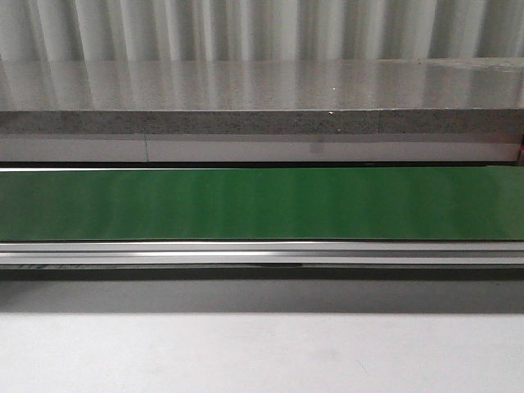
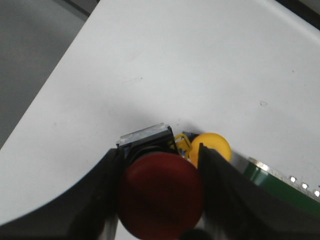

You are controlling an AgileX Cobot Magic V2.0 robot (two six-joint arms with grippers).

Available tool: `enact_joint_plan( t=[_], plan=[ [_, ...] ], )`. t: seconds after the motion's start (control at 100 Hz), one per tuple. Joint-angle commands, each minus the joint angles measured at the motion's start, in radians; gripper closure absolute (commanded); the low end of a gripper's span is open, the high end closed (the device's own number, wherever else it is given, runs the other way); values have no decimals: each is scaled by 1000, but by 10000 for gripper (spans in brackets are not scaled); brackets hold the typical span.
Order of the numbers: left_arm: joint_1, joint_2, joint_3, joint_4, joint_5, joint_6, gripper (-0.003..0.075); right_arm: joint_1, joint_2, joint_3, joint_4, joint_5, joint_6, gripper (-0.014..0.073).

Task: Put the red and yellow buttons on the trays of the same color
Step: 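Lower the red button onto the belt's start and open the left gripper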

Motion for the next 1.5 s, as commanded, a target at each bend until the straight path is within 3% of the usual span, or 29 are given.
enact_joint_plan(
  t=[0.0,0.27,0.59,0.88,1.02,1.19,1.24,1.49],
  plan=[
    [-28,-130,42,-12,-40,24,607,0,8,-25,-2,-65,-7,661],
    [-126,-279,212,-17,-45,51,607,0,8,-25,-2,-65,-7,661],
    [-239,-275,333,-83,-73,75,603,0,8,-25,-2,-65,-7,661],
    [-267,-227,352,-83,-97,83,591,0,8,-25,-2,-65,-7,661],
    [-267,-192,352,-83,-88,83,463,0,8,-25,-2,-65,-7,661],
    [-267,-190,352,-126,-104,83,188,0,8,-25,-2,-65,-7,661],
    [-267,-190,346,-143,-112,83,142,0,8,-25,-2,-65,-7,661],
    [-262,-190,238,-158,-113,66,132,0,8,-25,-2,-65,-7,661]
  ],
)
